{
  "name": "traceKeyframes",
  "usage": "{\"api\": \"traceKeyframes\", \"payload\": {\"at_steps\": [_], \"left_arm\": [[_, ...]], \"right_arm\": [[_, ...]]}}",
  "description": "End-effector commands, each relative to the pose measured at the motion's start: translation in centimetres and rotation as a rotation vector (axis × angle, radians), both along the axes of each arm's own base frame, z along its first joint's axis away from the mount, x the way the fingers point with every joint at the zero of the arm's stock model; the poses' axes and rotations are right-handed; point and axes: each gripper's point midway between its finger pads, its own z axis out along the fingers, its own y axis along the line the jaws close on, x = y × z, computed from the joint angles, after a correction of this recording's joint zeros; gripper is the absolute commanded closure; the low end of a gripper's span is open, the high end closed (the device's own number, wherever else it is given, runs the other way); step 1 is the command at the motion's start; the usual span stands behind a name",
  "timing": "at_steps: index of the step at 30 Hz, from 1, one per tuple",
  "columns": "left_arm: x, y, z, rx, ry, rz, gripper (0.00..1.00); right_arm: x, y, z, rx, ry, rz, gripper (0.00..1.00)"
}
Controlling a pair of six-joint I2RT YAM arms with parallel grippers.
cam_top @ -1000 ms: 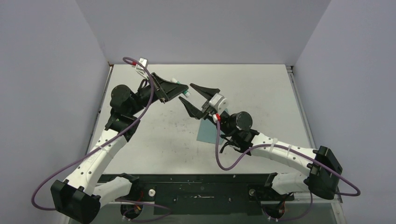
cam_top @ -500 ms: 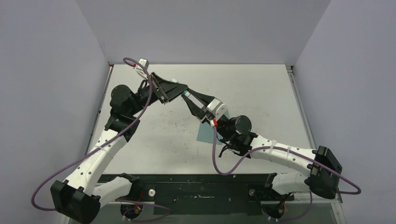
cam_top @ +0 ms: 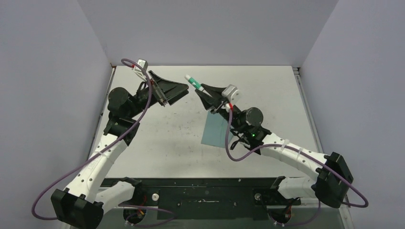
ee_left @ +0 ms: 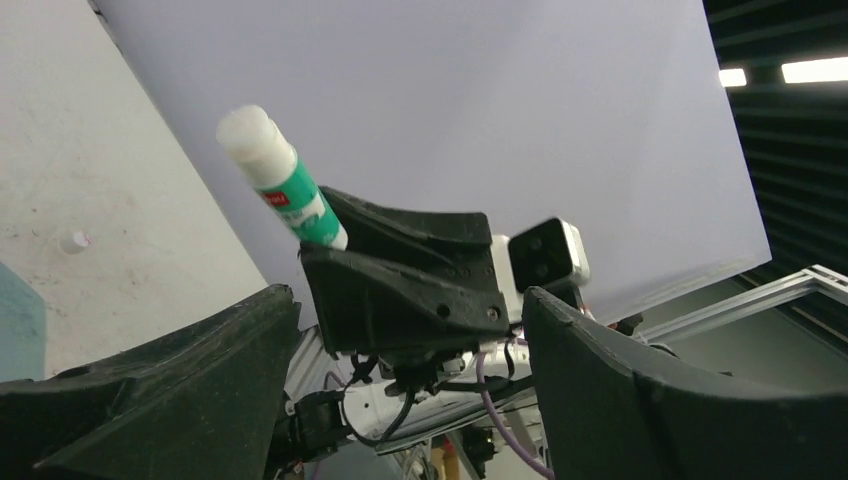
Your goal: Place the letter into the envelope and seal it
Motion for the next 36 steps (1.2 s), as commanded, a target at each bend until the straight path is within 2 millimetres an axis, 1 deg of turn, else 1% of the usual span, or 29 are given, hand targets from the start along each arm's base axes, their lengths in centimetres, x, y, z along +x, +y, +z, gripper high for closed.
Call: {"api": "traceKeyframes", "payload": {"at_steps": [1, 3, 5, 9, 12, 15, 21, 22, 24, 27, 30, 34, 36], "left_arm": [[-0.5, 1.0, 1.3, -0.034, -0.060, -0.013, 0.17], [-0.3, 0.5, 1.1, -0.058, -0.043, -0.042, 0.14], [0.0, 0.0, 0.4, -0.059, -0.011, -0.073, 0.14], [0.7, -0.6, -0.9, -0.038, 0.046, -0.100, 0.14], [0.7, -0.8, -0.6, -0.041, 0.043, -0.121, 0.13], [0.5, -1.1, -0.5, -0.030, 0.028, -0.148, 0.09], [0.6, -2.7, -2.7, -0.005, 0.086, -0.198, 0.09], [0.7, -2.8, -2.9, -0.006, 0.097, -0.201, 0.11], [0.8, -2.8, -3.0, -0.021, 0.112, -0.203, 0.20], [0.9, -2.8, -2.7, -0.043, 0.119, -0.205, 0.38], [0.9, -2.7, -2.7, -0.043, 0.120, -0.194, 0.49], [0.6, -3.0, -3.5, -0.039, 0.143, -0.210, 0.60], [0.4, -3.3, -3.9, -0.032, 0.146, -0.221, 0.60]], "right_arm": [[-1.1, -2.1, 1.9, 0.069, 0.088, 0.180, 0.95], [-1.1, -3.1, 1.8, 0.053, 0.105, 0.205, 0.95], [-1.4, -3.9, 1.7, 0.041, 0.126, 0.261, 0.95], [-1.7, -4.8, 1.6, 0.028, 0.173, 0.355, 0.95], [-1.3, -4.6, 0.9, -0.018, 0.214, 0.375, 0.95], [-1.2, -4.5, 0.4, -0.063, 0.240, 0.388, 0.95], [-1.0, -4.1, 0.2, -0.078, 0.284, 0.451, 0.95], [-1.1, -4.0, 0.1, -0.082, 0.285, 0.463, 0.95], [-1.1, -3.9, -0.3, -0.091, 0.295, 0.475, 0.95], [-1.3, -3.7, -1.0, -0.108, 0.303, 0.497, 0.95], [-1.5, -3.7, -1.5, -0.126, 0.299, 0.512, 0.95], [-1.6, -3.8, -1.8, -0.129, 0.289, 0.526, 0.95], [-1.7, -3.8, -1.6, -0.124, 0.282, 0.539, 0.95]]}}
